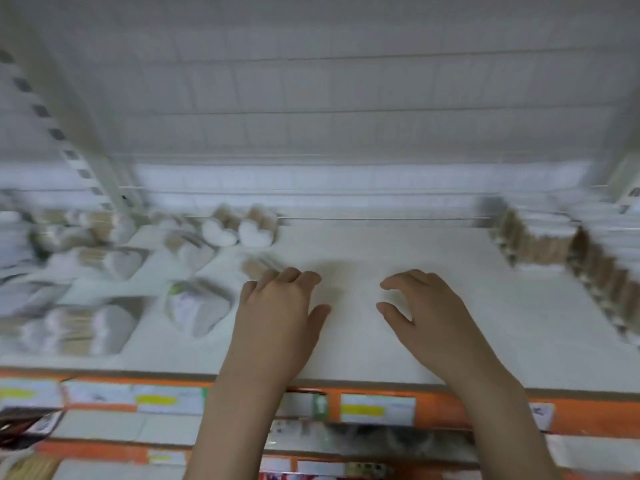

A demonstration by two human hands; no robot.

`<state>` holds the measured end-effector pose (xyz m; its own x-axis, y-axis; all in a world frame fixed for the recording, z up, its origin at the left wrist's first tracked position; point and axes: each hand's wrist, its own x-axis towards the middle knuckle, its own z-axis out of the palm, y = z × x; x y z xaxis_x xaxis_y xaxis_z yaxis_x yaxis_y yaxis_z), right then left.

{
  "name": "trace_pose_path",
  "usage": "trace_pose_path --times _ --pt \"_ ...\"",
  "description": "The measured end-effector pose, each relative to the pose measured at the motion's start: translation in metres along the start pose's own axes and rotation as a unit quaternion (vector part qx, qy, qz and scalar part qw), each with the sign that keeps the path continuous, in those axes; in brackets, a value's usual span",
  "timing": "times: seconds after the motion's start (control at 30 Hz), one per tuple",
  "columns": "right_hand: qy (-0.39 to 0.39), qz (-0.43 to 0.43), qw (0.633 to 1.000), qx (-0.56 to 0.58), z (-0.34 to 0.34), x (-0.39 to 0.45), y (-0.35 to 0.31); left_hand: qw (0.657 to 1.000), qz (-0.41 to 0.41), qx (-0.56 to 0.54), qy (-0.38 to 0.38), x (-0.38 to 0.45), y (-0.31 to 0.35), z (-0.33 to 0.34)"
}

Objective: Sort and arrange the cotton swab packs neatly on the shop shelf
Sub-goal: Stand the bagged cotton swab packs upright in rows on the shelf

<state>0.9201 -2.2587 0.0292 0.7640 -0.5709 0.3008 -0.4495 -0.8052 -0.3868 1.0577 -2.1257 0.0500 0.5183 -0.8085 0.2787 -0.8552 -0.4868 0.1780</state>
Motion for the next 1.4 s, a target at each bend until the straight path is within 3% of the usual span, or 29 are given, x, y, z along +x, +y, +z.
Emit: trace_pose_path --times 0.4,1.03,1.4 --pt "-0.015 -0.052 0.998 0.030 0.066 0.029 -0.145 0.994 -0.106 -0.005 0.022 -0.060 -0.155 -0.055" --pt "-0.042 -0.133 0.986 0.089 0.105 0.082 -0.200 0.972 -0.230 0.006 0.050 -0.080 -0.227 -0.077" --pt "-0.043 -0.138 0.985 0.096 0.149 0.118 -0.273 0.967 -0.244 -0.015 0.076 -0.078 -0.331 -0.095"
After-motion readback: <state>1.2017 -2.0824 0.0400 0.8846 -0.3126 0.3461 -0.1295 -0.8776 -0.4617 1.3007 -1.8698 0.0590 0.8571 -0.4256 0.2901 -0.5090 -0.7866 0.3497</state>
